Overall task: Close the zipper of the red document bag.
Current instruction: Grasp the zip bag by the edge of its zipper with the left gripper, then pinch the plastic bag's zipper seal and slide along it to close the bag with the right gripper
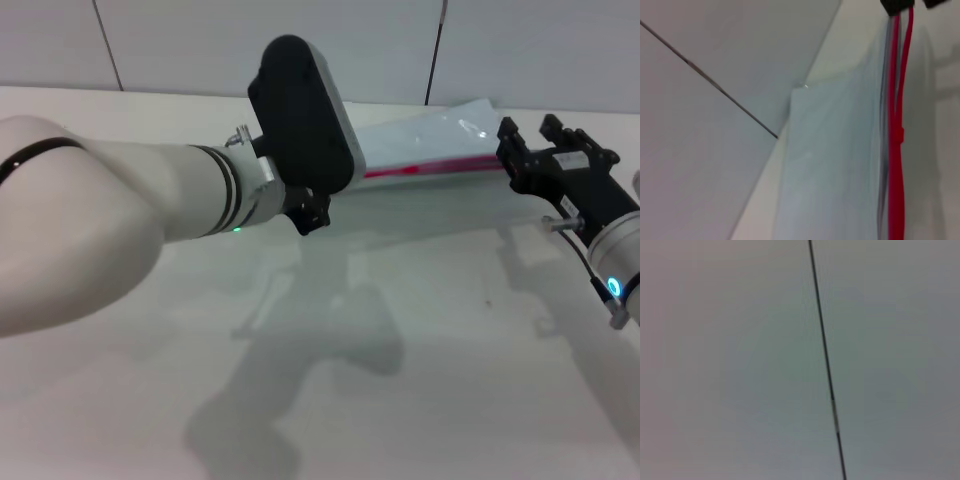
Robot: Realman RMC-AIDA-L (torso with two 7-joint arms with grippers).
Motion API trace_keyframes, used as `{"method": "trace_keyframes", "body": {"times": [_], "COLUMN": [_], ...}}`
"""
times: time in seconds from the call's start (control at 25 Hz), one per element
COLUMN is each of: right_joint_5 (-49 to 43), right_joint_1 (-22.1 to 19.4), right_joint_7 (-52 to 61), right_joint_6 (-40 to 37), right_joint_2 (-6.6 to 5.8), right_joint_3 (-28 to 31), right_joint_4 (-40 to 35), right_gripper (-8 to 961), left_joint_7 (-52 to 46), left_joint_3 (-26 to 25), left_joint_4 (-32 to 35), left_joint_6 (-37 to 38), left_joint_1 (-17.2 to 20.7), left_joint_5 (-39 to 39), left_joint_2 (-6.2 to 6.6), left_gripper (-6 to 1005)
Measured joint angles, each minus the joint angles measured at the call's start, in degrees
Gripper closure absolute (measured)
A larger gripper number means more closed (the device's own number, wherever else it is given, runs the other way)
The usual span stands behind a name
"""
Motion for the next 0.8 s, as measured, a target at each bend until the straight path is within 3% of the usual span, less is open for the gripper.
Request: {"method": "trace_keyframes", "body": {"times": [0.16,0.28,0.4,0.44,0.52,0.64,0.8], "right_joint_5": [-2.89,-8.52,-11.75,-15.77,-17.66,-24.63,-34.09], "right_joint_1": [0.03,-1.13,-2.15,-3.32,-3.86,-6.25,-9.29], "right_joint_7": [0.02,0.04,0.02,-0.19,-0.33,-0.48,-0.52], "right_joint_6": [-4.43,-12.43,-16.37,-21.58,-24.14,-33.26,-44.36], "right_joint_2": [-1.59,-3.33,-3.77,-3.97,-3.98,-3.88,-2.24], "right_joint_3": [2.2,8.32,11.49,15.53,17.32,24.73,34.15], "right_joint_4": [-2.25,-5.57,-7.03,-8.45,-9.06,-11.98,-15.88], "right_gripper": [433,439,443,444,446,450,456], "left_joint_7": [0.11,0.36,0.83,1.0,1.35,1.77,1.79], "left_joint_3": [-0.23,-0.26,-0.27,-0.27,-0.27,-0.27,-0.3], "left_joint_4": [1.15,1.46,1.58,1.64,1.88,2.51,2.89], "left_joint_6": [-0.31,-0.32,-0.25,-0.23,-0.14,0.07,0.12], "left_joint_1": [0.94,1.01,1.16,1.31,1.54,1.72,1.81], "left_joint_5": [0.0,0.0,0.0,0.0,0.0,0.0,0.0], "left_joint_2": [0.1,0.23,0.19,0.16,0.17,0.22,0.26], "left_gripper": [934,933,931,931,930,928,926]}}
